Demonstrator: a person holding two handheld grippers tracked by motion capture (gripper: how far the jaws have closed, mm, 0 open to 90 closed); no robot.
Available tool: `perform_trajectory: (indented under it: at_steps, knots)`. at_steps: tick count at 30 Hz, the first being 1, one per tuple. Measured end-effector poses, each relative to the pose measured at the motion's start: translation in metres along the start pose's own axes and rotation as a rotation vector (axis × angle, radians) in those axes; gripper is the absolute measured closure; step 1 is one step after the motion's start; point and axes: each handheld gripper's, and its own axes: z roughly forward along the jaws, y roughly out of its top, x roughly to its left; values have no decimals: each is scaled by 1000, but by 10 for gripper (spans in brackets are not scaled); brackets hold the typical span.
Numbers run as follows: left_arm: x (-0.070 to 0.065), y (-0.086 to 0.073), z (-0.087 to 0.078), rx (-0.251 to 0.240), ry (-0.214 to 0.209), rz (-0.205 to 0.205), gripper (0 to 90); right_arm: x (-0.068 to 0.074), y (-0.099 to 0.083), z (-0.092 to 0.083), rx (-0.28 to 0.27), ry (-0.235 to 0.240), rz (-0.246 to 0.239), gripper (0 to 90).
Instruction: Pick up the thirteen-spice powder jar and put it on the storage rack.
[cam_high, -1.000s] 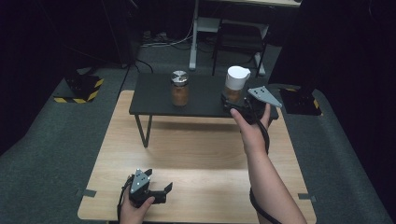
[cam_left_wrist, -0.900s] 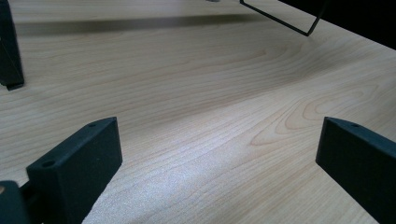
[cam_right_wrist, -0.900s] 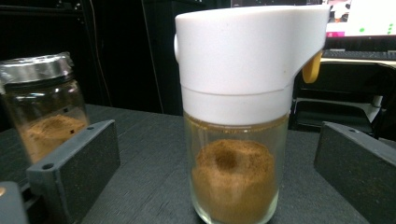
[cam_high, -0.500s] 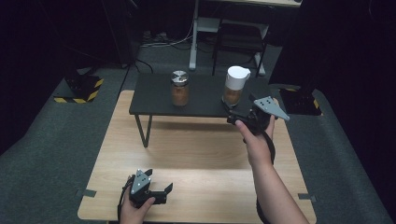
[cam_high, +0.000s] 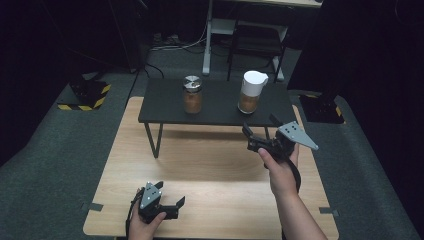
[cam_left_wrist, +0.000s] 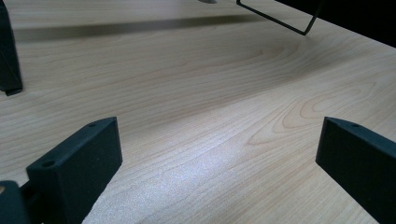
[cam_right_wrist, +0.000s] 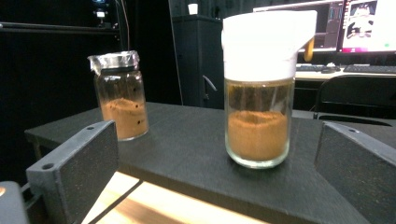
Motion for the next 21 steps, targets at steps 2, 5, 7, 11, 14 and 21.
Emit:
perform_trajectory:
  at_steps: [2, 5, 7, 11, 14, 21]
  knots:
    - [0, -1, 0, -3, -1, 1, 6, -1, -4, -6, -2, 5, 3, 4]
    - [-2, -1, 0, -7, 5, 13, 6, -1, -12, -19, -9, 14, -1, 4]
    - [-2, -1, 0, -7, 6, 13, 6, -1, -15, -23, -9, 19, -3, 4]
    - [-3, -2, -1, -11, 8, 17, 6, -2, -24, -34, -9, 28, -2, 4]
    - [-3, -3, -1, -14, 7, 19, 6, -3, -33, -44, -7, 36, 4, 4]
    - [-4, -4, -2, -23, 9, 21, 6, -8, -53, -65, 9, 37, 6, 4]
